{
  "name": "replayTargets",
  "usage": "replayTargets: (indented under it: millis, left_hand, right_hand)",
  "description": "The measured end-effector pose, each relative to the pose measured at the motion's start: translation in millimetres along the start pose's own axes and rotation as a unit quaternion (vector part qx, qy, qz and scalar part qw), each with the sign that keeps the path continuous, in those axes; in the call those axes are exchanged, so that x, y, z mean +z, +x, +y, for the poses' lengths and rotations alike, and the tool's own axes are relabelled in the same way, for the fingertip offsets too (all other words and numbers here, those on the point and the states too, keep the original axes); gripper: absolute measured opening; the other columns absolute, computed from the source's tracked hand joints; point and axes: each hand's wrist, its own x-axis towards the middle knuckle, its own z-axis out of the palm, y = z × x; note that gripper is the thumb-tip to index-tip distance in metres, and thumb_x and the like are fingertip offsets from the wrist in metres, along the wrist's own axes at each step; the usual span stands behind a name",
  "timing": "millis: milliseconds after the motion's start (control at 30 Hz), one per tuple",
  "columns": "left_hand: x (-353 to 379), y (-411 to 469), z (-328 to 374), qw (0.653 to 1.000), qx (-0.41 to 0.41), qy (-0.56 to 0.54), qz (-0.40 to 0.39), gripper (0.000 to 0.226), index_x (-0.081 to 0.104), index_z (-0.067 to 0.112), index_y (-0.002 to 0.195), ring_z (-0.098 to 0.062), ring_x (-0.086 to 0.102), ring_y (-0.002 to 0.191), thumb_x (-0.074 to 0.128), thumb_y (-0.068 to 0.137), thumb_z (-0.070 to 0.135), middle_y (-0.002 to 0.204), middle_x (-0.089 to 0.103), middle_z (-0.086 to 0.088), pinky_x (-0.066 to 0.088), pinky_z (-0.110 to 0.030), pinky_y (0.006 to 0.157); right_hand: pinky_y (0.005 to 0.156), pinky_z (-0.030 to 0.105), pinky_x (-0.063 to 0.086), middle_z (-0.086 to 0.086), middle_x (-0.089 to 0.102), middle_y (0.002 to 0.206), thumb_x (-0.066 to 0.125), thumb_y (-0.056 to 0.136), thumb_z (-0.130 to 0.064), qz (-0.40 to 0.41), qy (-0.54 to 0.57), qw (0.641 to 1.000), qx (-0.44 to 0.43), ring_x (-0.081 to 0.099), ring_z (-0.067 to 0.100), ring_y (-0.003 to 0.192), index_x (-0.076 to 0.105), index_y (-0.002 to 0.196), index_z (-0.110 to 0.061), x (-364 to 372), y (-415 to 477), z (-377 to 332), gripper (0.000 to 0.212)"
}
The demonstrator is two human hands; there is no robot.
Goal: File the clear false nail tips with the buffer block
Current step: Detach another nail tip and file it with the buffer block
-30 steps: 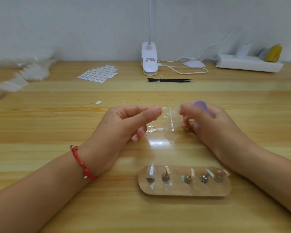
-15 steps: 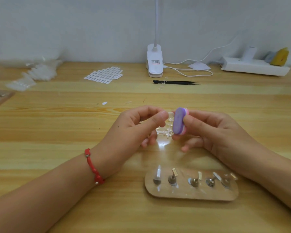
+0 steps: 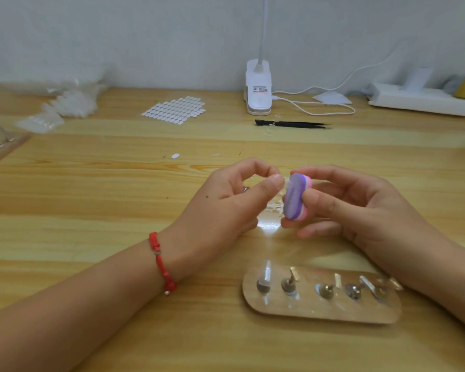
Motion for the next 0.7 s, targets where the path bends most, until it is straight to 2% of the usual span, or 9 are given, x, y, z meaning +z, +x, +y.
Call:
replayTargets:
  millis: [167, 300, 400, 533, 700]
  left_hand:
    - [0.5, -0.1, 0.3, 1.0, -0.006, 0.009, -0.006, 0.013, 0.055, 0.013, 0.08, -0.005, 0.015, 0.039, 0.053, 0.092, 0.017, 0.046, 0.024, 0.011, 0.017, -0.016, 0.038]
    - [-0.4, 0.4, 0.5, 1.0, -0.009, 0.003, -0.003, 0.011, 0.056, 0.009, 0.083, -0.004, 0.015, 0.038, 0.052, 0.093, 0.015, 0.045, 0.024, 0.013, 0.016, -0.015, 0.038]
    - [0.3, -0.7, 0.3, 1.0, -0.006, 0.013, -0.007, 0.013, 0.057, 0.012, 0.079, -0.005, 0.015, 0.038, 0.054, 0.091, 0.017, 0.046, 0.024, 0.012, 0.013, -0.018, 0.039]
    - [-0.2, -0.6, -0.7, 1.0, -0.006, 0.015, 0.008, 0.012, 0.058, 0.011, 0.083, -0.005, 0.015, 0.039, 0.054, 0.092, 0.018, 0.047, 0.023, 0.01, 0.015, -0.017, 0.038]
    - [1.3, -1.3, -1.0, 1.0, -0.005, 0.022, -0.008, 0.012, 0.059, 0.012, 0.08, -0.005, 0.016, 0.038, 0.056, 0.088, 0.02, 0.048, 0.024, 0.008, 0.018, -0.014, 0.037]
  right_hand:
    - [0.061, 0.023, 0.058, 0.011, 0.076, 0.09, 0.072, 0.069, -0.031, 0.019, 0.021, 1.0, 0.005, 0.074, 0.026, 0.078, 0.076, 0.1, -0.024, -1.6, 0.3, 0.3, 0.032]
    - [0.062, 0.023, 0.058, 0.009, 0.076, 0.087, 0.072, 0.069, -0.03, 0.002, 0.003, 1.0, 0.004, 0.074, 0.023, 0.075, 0.077, 0.097, -0.027, 0.3, 0.6, 0.4, 0.029]
    - [0.061, 0.023, 0.058, 0.012, 0.075, 0.089, 0.073, 0.068, -0.03, 0.021, 0.019, 1.0, 0.006, 0.074, 0.027, 0.077, 0.077, 0.096, -0.022, -1.2, 1.3, 1.3, 0.03]
    - [0.061, 0.023, 0.058, 0.011, 0.075, 0.087, 0.072, 0.068, -0.029, 0.008, 0.004, 1.0, 0.012, 0.074, 0.025, 0.075, 0.077, 0.098, -0.021, -0.3, 1.4, 0.9, 0.031]
    - [0.06, 0.024, 0.058, 0.013, 0.075, 0.086, 0.071, 0.07, -0.028, 0.033, 0.031, 0.999, 0.017, 0.074, 0.026, 0.075, 0.075, 0.098, -0.017, -2.8, 2.8, 2.1, 0.03]
